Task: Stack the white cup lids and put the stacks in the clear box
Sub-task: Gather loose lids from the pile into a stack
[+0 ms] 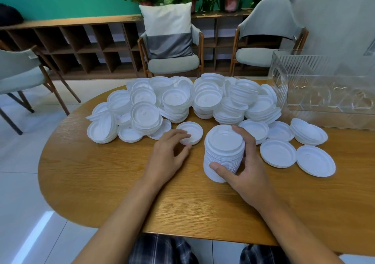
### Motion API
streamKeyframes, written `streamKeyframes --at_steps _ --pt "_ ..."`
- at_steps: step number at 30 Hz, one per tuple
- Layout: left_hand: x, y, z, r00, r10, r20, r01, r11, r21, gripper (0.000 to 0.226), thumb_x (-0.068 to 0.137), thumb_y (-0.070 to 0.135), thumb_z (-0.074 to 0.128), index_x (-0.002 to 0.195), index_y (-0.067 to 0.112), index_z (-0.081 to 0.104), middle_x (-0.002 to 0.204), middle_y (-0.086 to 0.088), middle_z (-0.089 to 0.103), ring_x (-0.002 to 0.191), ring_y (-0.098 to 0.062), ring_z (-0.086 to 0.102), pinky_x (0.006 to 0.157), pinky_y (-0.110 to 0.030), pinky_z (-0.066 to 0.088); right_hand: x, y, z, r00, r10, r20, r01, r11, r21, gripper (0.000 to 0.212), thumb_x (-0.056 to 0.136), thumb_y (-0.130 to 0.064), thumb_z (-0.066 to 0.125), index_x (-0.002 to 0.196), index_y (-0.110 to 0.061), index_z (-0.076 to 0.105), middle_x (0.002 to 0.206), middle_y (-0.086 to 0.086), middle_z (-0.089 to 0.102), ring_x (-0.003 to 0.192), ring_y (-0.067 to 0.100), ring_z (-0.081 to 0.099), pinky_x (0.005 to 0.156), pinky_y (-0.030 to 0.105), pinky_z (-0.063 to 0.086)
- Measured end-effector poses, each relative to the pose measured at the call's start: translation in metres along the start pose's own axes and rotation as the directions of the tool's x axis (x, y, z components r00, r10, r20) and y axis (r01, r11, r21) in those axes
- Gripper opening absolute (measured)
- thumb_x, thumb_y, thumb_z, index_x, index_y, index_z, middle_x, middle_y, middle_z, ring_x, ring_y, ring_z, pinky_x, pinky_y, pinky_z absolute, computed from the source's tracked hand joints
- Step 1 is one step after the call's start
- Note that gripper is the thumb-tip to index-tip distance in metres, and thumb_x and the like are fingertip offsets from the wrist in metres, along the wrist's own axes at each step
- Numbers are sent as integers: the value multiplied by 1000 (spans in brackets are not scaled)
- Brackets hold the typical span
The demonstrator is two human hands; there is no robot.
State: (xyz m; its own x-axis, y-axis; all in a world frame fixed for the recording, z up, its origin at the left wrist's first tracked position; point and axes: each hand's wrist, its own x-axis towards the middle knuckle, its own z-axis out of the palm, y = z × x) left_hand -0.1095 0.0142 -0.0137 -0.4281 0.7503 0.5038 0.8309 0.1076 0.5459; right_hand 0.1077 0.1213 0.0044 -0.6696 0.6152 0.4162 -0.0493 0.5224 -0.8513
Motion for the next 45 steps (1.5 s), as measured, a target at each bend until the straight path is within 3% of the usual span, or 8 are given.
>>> streamKeyframes --at_steps 12,19,24,28,32,38,42,45 --pt "-3 4 1 999 5 -52 -2 997 73 12 84 12 86 88 13 75 89 8 70 83 -13 66 71 -40 56 0 0 0 1000 9 0 -9 1000 7 88 78 -43 86 145 -59 31 142 -33 48 141 1 45 109 14 40" --pt "-3 12 -6 980 -178 -89 170 981 -96 33 73 32 95 80 17 66 75 13 64 78 -7 63 70 -16 46 0 -3 0 1000 4 -10 -4 1000 2 88 78 -41 86 141 -64 29 140 -39 46 138 -5 44 107 9 38" --pt "-2 20 -15 940 -325 -99 277 902 -332 15 88 21 85 95 27 72 88 15 73 87 -8 71 84 -26 57 1 -1 0 1000 -21 -14 21 1000 13 86 81 -42 87 144 -59 31 141 -34 48 139 1 46 108 12 40" --pt "2 39 -27 936 -340 -87 261 840 -477 28 97 11 73 123 22 70 113 9 74 108 -9 70 91 -26 58 2 0 2 998 -47 -51 48 999 19 82 79 -50 85 143 -57 34 140 -30 50 139 5 48 107 13 40" --pt "13 54 -42 948 -315 -40 247 809 -534 45 101 23 65 144 36 62 125 4 62 118 -11 65 98 -31 55 1 1 2 990 -83 -116 84 996 8 78 79 -50 83 144 -41 41 140 -17 55 138 16 52 108 24 46" --pt "34 89 -56 977 -176 117 210 742 -637 47 101 1 63 145 18 61 118 0 72 108 -5 69 90 -21 54 2 -1 4 987 -114 -117 117 993 22 81 81 -43 84 147 -39 38 143 -14 55 136 15 55 107 28 50" --pt "42 100 -47 971 -109 212 216 777 -591 40 101 2 65 138 19 66 114 3 79 117 -8 70 99 -26 56 0 0 4 989 -100 -105 104 994 30 95 83 -41 85 155 -49 22 154 -5 49 143 17 49 114 37 46" --pt "45 104 -38 958 -97 270 238 794 -559 31 102 8 67 131 17 70 113 4 80 117 -8 70 105 -35 55 1 0 3 985 -140 -104 141 990 9 92 86 -38 85 156 -42 25 154 -16 46 144 15 48 114 30 44"
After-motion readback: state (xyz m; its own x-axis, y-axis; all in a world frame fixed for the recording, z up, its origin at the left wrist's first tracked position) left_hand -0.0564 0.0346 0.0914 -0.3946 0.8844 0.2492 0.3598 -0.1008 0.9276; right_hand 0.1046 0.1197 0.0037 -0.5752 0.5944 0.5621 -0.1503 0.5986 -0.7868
